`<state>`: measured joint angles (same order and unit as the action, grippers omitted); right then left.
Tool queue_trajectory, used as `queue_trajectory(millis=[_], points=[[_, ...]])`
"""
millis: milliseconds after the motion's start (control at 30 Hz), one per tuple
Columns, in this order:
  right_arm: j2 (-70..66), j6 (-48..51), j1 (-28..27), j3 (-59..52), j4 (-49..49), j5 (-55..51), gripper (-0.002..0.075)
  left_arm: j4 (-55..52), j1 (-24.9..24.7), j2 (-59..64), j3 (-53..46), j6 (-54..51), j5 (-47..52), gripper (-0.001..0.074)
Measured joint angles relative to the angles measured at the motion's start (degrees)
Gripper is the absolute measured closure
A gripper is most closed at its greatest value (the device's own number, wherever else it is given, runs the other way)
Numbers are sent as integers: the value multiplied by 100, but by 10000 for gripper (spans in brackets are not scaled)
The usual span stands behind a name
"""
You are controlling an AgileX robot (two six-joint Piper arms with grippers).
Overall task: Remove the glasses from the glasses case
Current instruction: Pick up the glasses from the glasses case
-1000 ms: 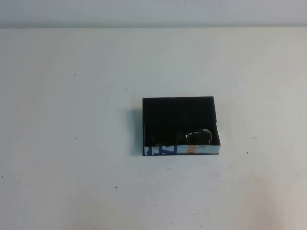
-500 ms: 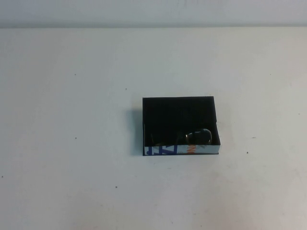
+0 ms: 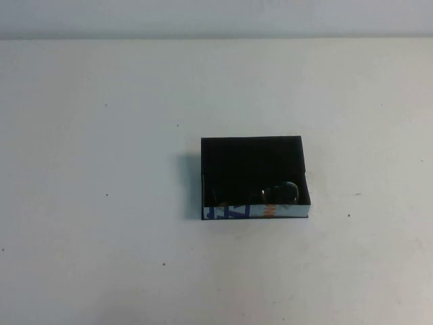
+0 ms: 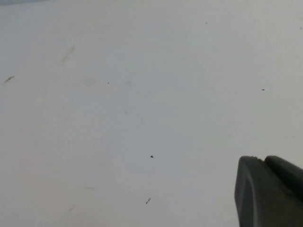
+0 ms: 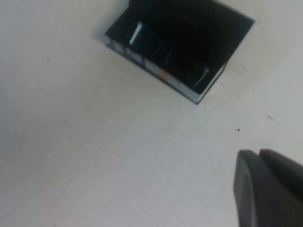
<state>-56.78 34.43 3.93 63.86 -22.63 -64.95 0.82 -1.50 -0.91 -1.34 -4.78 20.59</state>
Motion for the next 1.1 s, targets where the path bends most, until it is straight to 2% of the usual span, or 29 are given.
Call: queue_trajectory(millis=[100,267,400,700,800,1100], points=[[-991,548,232,626,12,-451,744,0,0,0,0,0,0,740],[-2260,1609,971,1377,512,-565,739,0,0,0,0,0,0,740],[-3225,2318,1470,1948,823,-565,697,0,0,0,0,0,0,740],[-5052,3360,2407,3367,1574,-554,452,0,0,0,0,0,0,740],[-5505,3453,2558,3648,1619,-543,428,0,0,0,0,0,0,740],[-6382,3484,2641,4096,1633,-330,433,0,0,0,0,0,0,740]])
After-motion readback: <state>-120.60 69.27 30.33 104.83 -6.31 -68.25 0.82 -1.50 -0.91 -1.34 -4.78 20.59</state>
